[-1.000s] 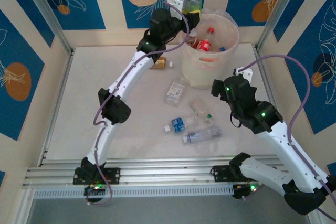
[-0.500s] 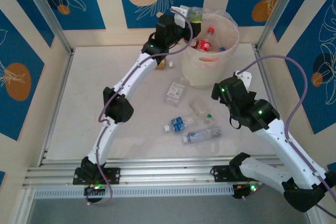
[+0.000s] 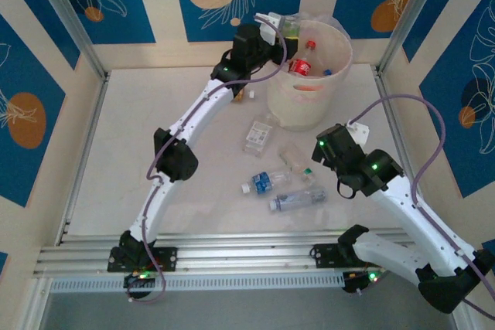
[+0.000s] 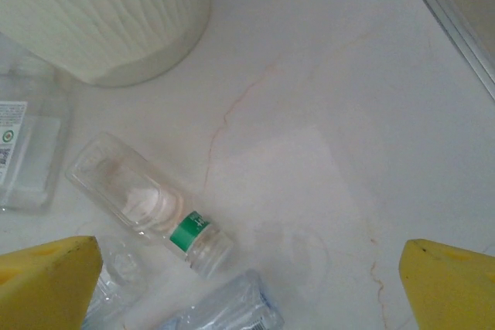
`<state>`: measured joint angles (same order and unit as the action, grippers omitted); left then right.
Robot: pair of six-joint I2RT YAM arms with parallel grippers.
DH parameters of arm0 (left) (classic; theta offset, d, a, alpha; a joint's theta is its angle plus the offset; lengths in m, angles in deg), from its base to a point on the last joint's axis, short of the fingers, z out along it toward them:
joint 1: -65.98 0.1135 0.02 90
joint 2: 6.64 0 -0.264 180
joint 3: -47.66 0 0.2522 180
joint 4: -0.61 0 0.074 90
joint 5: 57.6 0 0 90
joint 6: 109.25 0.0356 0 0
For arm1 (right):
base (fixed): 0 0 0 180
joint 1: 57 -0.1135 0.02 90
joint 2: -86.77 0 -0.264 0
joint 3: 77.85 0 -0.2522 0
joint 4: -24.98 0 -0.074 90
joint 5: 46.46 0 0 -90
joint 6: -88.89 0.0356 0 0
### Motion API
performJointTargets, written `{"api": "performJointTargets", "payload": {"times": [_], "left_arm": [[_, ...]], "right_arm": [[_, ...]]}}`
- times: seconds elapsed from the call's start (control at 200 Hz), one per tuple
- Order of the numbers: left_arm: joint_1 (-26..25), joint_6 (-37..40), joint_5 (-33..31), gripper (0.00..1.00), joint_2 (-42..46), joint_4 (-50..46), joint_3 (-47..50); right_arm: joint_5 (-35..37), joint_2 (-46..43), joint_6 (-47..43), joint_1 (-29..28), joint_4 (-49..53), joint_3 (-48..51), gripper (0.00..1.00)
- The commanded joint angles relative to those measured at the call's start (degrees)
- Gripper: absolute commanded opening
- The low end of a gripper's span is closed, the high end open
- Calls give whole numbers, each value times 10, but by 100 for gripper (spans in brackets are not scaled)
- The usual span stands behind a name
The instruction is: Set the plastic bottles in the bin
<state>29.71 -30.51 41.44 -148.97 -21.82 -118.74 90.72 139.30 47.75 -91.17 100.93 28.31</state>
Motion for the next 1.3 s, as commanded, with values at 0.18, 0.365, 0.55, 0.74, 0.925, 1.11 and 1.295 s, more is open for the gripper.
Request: {"api": "performJointTargets", "payload": {"times": [0.18, 0.365, 0.55, 0.74, 0.925, 1.11, 1.295], "left_arm": [[-8, 25, 11, 56, -25, 1, -20], [-7, 27, 10, 73, -27, 2, -21], [-8, 27, 8, 74, -23, 10, -20], [-8, 27, 5, 74, -21, 12, -20], [-8, 30, 5, 74, -2, 13, -20], [-8, 43, -1, 89, 43, -5, -20], [-8, 60, -11, 100, 96, -72, -20]], "right_arm": [[-6, -12, 54, 0, 37, 16, 99], [-19, -2, 79, 1, 48, 34, 99], [-25, -3, 90, 3, 62, 45, 99], [-41, -5, 110, 5, 83, 49, 99], [-88, -3, 127, 5, 89, 62, 99], [-141, -7, 142, 4, 65, 94, 99], [-161, -6, 134, 4, 36, 108, 99]]}}
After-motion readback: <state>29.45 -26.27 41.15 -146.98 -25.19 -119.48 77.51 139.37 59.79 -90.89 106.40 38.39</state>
